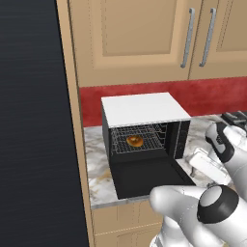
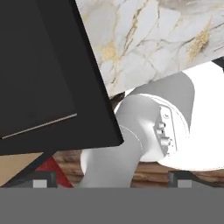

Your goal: Pick up the bagel from the plate, place it on the toaster oven rack, close the door, and set the timer.

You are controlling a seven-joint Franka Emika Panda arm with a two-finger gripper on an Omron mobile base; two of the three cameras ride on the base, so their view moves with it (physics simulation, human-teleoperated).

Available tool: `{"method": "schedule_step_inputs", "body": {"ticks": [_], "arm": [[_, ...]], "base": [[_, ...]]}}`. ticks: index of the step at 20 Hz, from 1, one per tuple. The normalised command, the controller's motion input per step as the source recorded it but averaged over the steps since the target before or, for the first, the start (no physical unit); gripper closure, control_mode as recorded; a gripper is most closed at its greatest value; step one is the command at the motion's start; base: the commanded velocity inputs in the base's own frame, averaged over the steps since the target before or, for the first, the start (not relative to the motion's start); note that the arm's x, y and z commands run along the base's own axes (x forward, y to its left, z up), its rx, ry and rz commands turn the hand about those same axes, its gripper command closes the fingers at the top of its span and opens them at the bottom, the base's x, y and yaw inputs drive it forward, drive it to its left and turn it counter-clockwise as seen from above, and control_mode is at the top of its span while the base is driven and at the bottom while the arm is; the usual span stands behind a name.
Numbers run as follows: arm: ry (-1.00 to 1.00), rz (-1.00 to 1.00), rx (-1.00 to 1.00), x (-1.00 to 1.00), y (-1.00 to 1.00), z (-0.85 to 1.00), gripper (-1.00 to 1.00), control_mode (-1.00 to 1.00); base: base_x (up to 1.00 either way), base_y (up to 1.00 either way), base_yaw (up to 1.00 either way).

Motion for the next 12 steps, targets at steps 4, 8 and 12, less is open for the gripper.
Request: {"method": "schedule_step_inputs", "body": {"ticks": [4, 8, 12], "arm": [[0.0, 0.0, 0.05, -0.19, 0.0, -0.03, -1.0, -1.0], [-0.02, 0.0, 0.03, 0.01, 0.0, 0.0, -1.0, -1.0], [-0.08, 0.0, 0.02, 0.13, 0.0, 0.0, -1.0, -1.0]], "base": [[0.0, 0.0, 0.0], [0.0, 0.0, 0.0], [0.0, 0.0, 0.0]]}}
